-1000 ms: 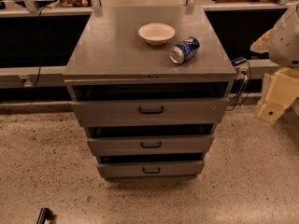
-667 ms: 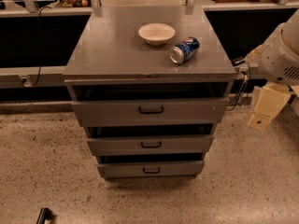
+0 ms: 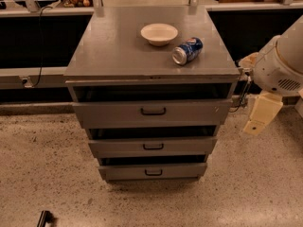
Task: Open middle drawer
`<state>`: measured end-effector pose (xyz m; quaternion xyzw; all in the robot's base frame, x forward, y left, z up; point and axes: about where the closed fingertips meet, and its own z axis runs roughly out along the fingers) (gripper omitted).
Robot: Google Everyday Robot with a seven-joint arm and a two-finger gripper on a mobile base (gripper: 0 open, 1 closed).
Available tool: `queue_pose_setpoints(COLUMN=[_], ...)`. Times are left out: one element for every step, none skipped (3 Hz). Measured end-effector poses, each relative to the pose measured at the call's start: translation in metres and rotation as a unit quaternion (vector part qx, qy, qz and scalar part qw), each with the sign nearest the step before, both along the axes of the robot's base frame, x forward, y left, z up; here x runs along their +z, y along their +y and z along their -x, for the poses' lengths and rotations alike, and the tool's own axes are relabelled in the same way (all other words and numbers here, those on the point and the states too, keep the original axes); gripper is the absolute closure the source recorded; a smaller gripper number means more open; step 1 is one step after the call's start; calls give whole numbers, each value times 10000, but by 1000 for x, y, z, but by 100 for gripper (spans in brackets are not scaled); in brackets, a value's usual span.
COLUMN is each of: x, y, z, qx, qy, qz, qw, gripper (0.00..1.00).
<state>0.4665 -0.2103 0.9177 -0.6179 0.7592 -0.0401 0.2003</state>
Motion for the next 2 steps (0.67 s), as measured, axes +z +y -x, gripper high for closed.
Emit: queue_pose_setpoints(x=[-39,-107], y=[10,25], z=[-23,-27], qx=[-112,-85], qy=[201,386], qz=[171,-37], qw=[9996,9992], gripper=[0,0])
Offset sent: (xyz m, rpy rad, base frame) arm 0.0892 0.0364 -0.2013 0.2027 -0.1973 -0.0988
